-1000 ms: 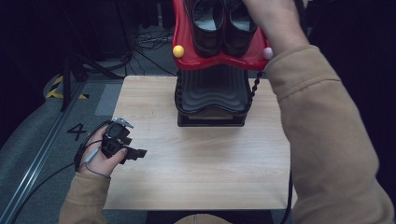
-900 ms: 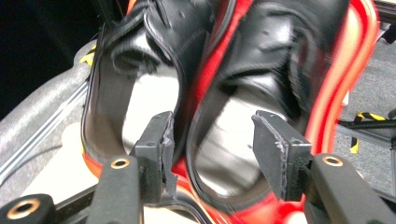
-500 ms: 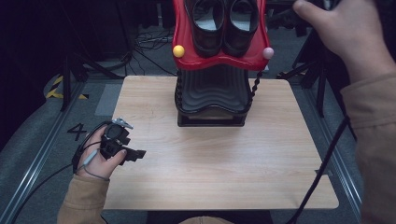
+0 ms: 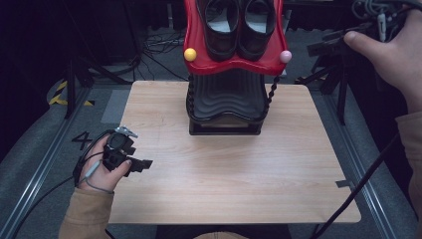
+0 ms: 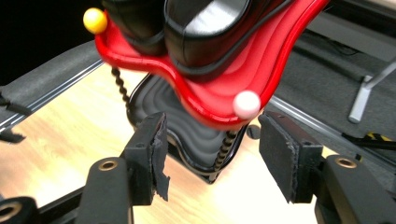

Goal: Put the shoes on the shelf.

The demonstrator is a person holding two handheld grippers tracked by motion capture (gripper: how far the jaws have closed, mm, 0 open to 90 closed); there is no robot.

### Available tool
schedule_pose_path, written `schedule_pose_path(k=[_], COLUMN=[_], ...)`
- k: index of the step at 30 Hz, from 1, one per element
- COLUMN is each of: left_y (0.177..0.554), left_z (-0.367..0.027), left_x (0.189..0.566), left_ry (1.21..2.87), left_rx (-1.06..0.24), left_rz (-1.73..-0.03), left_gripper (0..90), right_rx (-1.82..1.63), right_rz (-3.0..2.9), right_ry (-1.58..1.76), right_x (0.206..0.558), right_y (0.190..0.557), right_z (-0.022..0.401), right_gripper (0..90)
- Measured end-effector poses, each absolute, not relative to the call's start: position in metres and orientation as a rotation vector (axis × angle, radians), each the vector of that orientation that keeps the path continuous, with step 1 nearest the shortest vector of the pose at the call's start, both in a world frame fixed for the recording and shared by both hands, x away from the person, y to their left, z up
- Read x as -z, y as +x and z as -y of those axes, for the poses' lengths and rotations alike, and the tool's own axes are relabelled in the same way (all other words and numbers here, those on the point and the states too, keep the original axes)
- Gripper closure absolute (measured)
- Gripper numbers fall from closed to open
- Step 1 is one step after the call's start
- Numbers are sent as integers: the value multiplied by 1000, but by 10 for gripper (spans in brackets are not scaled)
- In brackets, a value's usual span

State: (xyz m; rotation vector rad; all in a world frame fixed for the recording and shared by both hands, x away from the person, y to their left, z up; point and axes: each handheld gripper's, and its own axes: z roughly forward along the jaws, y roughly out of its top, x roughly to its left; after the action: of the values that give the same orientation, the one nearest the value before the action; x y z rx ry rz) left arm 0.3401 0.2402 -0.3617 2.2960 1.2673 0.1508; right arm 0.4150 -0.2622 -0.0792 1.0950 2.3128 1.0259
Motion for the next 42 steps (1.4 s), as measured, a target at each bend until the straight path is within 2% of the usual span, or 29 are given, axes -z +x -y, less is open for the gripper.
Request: schedule_pose_path(k=[22,42], left_y=[320,323], left_z=[-240,-235], left_x=[365,370], left_ry=[2311,2332], left_rx=[-178,-157], left_rz=[-1256,-1256], left_gripper=[235,240], right_rx=[-988,-838], right_rz=[-2584,-2753], right_ry=[1007,993], right_x=[227,324], right_y=[398,392], right_z=[292,293], right_gripper=[429,463])
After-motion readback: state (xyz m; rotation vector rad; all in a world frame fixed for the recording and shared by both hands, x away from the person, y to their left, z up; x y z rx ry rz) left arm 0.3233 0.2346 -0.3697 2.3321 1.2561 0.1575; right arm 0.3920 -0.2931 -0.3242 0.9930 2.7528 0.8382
